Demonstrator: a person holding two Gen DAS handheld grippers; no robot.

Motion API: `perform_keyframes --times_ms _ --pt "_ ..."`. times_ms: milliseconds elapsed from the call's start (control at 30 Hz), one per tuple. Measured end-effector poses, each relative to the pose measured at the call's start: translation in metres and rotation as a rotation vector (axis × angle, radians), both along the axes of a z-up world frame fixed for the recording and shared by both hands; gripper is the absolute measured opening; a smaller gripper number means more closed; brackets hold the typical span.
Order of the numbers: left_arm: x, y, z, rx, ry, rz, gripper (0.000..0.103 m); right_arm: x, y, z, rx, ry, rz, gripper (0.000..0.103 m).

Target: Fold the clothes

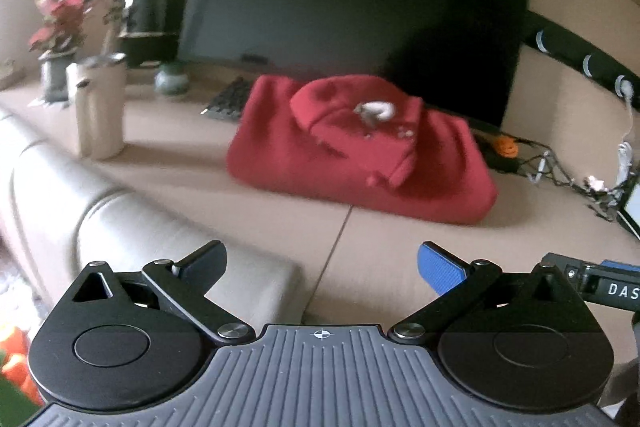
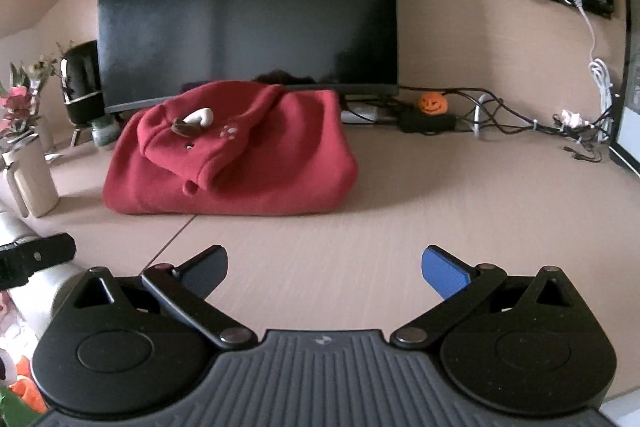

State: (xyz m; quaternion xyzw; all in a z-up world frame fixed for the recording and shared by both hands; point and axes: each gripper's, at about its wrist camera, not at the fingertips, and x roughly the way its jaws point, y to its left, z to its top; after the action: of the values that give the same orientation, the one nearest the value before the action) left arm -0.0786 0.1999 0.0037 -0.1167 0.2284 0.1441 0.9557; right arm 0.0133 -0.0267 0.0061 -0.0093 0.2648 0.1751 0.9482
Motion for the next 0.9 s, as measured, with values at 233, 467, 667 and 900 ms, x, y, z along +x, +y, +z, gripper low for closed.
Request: perform_keyframes --times_ms 233,467,667,900 --pt "0.002 0.002 0.003 -0.007 -0.016 -0.035 0.103 0.0 0.013 -0.004 0.001 0.005 0.021 0.103" --pt "0.001 0.011 0.009 0.011 -0.037 -0.035 0.103 0.002 0.032 0.002 -0.007 -0.026 0.08 0.103" --pt "0.008 0.015 0.009 0.014 -0.029 -0.055 0.103 0.01 0.038 0.0 -0.009 -0.012 0.089 0.103" --pt "0.017 0.017 0.004 0.009 -0.01 -0.067 0.103 0.014 0.042 -0.002 -0.011 0.0 0.086 0.103"
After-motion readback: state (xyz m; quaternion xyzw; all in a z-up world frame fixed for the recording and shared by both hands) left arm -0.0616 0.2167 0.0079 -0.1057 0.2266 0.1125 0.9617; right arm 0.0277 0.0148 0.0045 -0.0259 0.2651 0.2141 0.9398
